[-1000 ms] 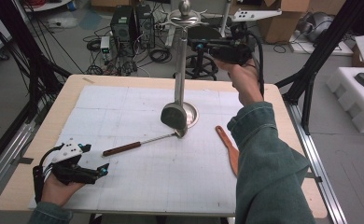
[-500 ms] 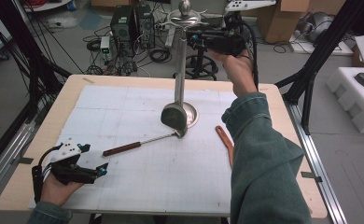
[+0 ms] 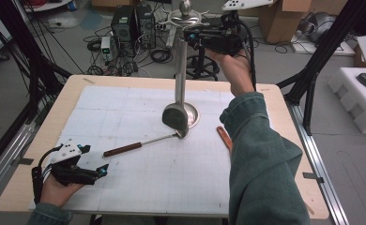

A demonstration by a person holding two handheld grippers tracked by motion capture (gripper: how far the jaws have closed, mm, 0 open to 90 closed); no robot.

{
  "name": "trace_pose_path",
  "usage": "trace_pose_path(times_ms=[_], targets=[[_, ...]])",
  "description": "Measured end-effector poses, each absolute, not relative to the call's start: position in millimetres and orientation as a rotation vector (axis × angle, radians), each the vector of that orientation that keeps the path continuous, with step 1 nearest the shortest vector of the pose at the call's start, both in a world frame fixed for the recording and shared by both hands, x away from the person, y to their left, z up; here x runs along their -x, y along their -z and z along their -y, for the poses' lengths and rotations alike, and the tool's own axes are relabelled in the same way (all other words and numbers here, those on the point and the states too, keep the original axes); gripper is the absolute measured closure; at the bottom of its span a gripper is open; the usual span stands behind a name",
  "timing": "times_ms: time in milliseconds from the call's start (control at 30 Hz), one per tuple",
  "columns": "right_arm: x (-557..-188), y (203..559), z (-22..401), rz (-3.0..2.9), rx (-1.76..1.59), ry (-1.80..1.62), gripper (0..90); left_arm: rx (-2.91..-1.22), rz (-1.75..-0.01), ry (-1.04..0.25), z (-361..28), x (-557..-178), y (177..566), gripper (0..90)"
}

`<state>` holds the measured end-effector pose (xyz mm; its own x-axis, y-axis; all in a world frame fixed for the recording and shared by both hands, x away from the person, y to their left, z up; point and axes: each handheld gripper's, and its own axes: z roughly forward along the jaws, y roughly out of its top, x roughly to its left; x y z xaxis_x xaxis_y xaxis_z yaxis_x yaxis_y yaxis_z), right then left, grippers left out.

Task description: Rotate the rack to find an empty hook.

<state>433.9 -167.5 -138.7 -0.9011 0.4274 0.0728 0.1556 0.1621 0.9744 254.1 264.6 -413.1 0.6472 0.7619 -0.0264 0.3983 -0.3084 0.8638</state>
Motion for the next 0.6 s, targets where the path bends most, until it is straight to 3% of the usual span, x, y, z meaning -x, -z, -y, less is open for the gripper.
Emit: trace_pose_path(times_ms=[600], targets=[[-434,140,150,-2.198,-0.571,-1.810,90.0,-1.927,-0.912,-0.488,-266,-254,413,1.7]])
